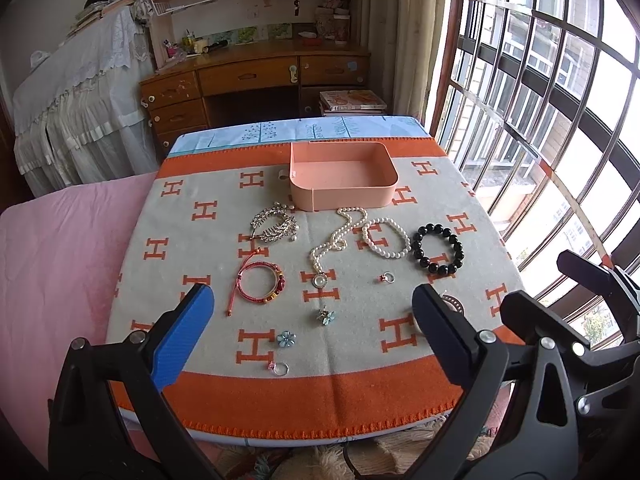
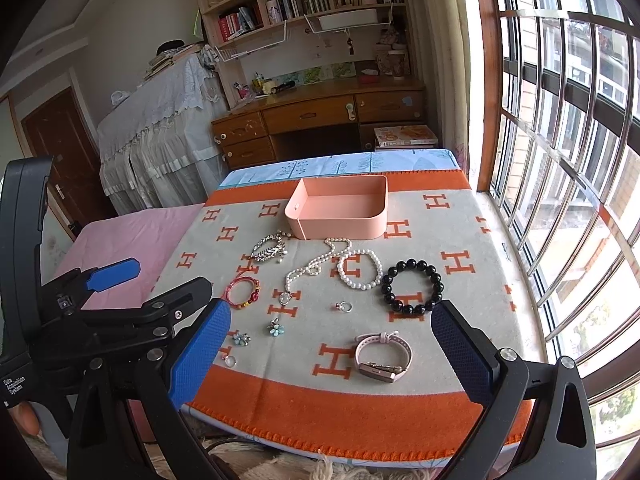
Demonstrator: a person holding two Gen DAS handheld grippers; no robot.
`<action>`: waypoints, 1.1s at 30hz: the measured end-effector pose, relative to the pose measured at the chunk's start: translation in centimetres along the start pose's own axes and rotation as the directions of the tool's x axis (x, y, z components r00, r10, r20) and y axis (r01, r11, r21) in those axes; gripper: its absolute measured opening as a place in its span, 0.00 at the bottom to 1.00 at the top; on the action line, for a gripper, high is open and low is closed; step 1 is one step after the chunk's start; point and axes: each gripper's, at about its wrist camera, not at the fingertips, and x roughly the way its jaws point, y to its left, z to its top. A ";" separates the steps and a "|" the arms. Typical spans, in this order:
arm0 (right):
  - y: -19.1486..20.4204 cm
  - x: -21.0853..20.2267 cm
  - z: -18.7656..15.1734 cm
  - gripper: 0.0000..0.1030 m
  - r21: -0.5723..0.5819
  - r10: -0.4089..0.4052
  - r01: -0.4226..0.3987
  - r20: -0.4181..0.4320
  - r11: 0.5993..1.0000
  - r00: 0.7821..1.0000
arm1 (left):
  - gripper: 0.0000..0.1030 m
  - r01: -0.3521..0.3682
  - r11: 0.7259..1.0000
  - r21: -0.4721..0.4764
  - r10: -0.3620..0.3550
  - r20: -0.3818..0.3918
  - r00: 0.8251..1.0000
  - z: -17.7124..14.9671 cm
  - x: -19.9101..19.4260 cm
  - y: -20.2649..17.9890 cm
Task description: Organize jewelry
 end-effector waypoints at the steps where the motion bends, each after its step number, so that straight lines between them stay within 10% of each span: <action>1: 0.1 0.1 -0.1 0.99 0.001 0.001 -0.001 -0.001 1.000 1.000 | 0.96 -0.001 1.000 -0.001 0.001 -0.001 1.000 -0.1 0.0 0.0; 33: 0.2 0.6 -0.2 0.98 0.016 0.030 -0.030 -0.013 0.999 0.999 | 0.95 -0.014 1.000 -0.020 0.014 -0.027 1.000 -0.7 0.4 0.8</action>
